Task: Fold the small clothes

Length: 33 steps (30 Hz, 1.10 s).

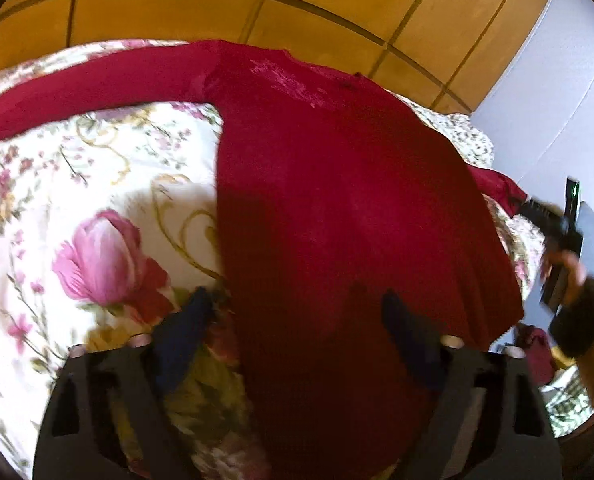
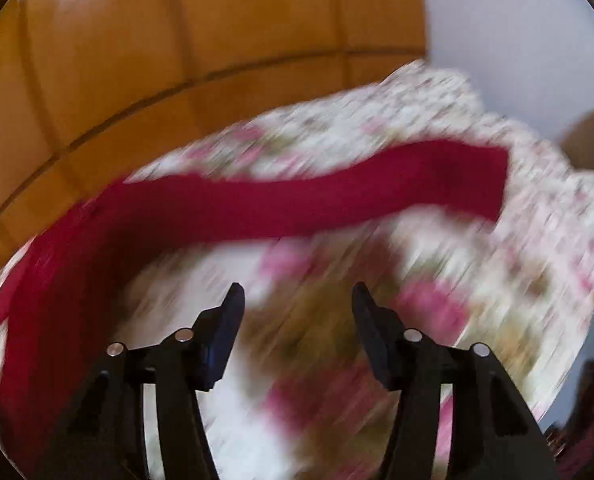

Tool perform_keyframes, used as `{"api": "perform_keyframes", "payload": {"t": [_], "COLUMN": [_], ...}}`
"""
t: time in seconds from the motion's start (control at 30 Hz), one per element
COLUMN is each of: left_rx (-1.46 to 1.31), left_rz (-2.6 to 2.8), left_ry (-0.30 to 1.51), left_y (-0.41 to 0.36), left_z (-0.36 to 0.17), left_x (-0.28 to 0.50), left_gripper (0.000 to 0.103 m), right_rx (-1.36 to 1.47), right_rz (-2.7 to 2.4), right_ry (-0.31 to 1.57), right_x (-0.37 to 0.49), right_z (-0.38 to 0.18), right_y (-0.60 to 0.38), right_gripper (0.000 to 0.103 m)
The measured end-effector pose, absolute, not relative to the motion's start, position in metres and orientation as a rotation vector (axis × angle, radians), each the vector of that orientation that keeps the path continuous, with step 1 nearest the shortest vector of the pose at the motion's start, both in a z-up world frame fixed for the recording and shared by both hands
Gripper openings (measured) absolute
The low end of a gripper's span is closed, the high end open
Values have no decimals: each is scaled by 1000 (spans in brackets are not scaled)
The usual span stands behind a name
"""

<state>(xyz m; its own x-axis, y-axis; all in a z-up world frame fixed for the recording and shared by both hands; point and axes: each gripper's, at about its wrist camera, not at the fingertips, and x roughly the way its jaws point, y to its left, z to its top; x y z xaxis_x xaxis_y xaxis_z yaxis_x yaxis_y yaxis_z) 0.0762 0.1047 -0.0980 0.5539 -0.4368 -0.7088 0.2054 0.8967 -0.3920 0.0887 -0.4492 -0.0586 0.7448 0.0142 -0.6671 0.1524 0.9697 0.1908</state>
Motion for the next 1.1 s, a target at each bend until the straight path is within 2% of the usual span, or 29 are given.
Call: {"api": "perform_keyframes", "payload": {"t": [0.13,0.17,0.2,0.23,0.27,0.4,0.47,0.5,0.67,0.73,0.87,0.93,1.0,1.1], "left_rx": [-204,-199,-201,-216,-258,-255,-270,-285,-326,-355,-345,-344,-330,-339], "left_rz": [-369,-368,-359,-364,-394,-419,-403,-383,-301,-289,-281,-282,-279,-277], "left_ry": [912,915,919,924,939,890,871,866,891,912,888,875,867,871], "left_y": [94,93,93,95,98,108,122,133,163,167,162,165,165,166], "left_z": [-100,-99,-98,-97,-96,-74,-66,-64,-85,-101,-99,-95,-93,-95], "left_x": [73,74,75,76,77,70,69,70,73,75,74,70,69,69], "left_gripper": [70,52,41,24,14,11,7,2,3,3,3,3,3,3], "right_rx": [210,222,241,258,285,386,379,381,428,520,805,862,840,837], "right_rz": [22,38,47,51,70,207,310,348,343,326,262,211,180,215], "right_ry": [798,816,820,812,811,807,811,810,804,819,796,806,852,885], "right_x": [57,50,42,35,28,7,0,0,-4,-2,-6,-4,-2,-1], "right_z": [-90,-97,-102,-104,-103,-88,-78,-74,-75,-83,-98,-104,-107,-111], "right_y": [-398,-389,-377,-368,-360,-320,-301,-296,-293,-307,-351,-367,-370,-358], "right_gripper": [53,54,55,55,55,54,71,86,87,80,71,54,46,46]}}
